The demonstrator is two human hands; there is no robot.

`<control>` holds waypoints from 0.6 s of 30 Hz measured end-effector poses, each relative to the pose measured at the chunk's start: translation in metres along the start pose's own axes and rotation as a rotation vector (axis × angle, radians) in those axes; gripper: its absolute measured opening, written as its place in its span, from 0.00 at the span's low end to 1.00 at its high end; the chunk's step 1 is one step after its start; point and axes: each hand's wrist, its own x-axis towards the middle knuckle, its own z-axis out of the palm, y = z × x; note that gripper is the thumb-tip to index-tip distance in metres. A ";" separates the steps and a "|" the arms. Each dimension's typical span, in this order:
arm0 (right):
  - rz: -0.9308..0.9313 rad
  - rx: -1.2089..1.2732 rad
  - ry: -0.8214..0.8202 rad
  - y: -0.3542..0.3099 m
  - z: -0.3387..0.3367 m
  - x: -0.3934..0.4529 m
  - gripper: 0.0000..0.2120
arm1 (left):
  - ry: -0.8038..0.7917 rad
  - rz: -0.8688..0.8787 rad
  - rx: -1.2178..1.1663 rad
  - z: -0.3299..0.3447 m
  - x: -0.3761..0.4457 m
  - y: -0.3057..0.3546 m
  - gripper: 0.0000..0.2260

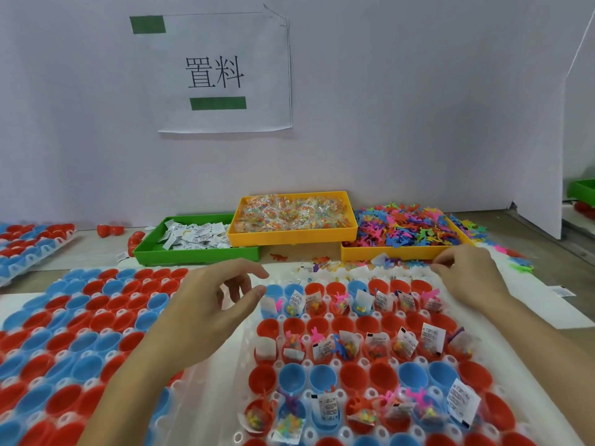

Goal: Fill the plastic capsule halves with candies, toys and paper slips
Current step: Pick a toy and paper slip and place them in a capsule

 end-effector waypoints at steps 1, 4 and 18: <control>0.007 0.009 0.014 0.000 0.001 -0.001 0.05 | 0.002 -0.008 0.003 0.000 0.000 0.000 0.06; 0.022 0.031 0.008 -0.001 0.000 -0.003 0.04 | 0.004 -0.015 0.025 0.000 0.000 -0.001 0.08; 0.076 0.596 0.135 0.009 -0.028 -0.034 0.10 | 0.035 -0.011 0.017 0.004 0.000 0.006 0.11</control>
